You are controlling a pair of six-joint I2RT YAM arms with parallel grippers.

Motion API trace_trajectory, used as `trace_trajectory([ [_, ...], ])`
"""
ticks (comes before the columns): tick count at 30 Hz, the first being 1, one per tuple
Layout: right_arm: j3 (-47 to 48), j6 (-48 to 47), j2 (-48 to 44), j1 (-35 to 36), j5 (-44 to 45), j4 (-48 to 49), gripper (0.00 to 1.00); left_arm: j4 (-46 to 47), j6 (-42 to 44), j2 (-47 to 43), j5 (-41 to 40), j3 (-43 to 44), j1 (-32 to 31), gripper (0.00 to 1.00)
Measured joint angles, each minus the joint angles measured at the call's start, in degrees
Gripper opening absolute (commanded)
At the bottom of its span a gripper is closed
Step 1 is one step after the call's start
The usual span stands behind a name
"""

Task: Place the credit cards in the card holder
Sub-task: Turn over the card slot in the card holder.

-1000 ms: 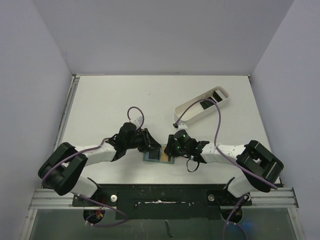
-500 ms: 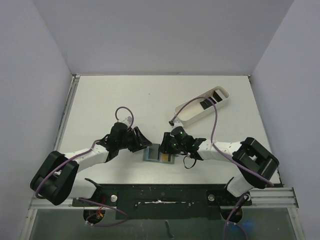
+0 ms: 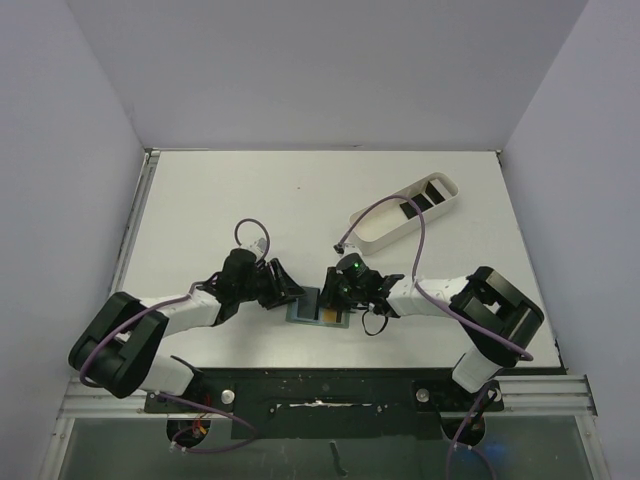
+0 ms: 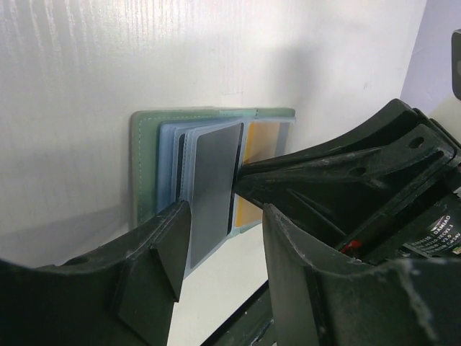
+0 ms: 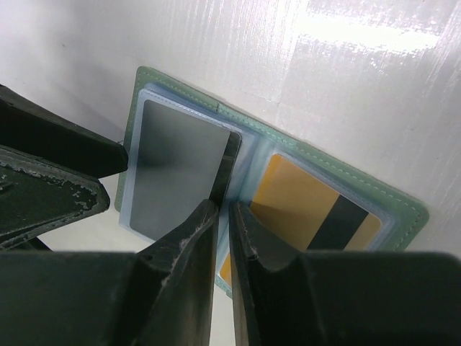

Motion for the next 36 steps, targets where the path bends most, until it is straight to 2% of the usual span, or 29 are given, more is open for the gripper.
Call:
trace_trajectory([
  [36,-0.1,0.0,0.0,0.0,0.3,-0.1,0.13,0.8,0.2,1.6,-0.5,0.0,0.0,0.44],
])
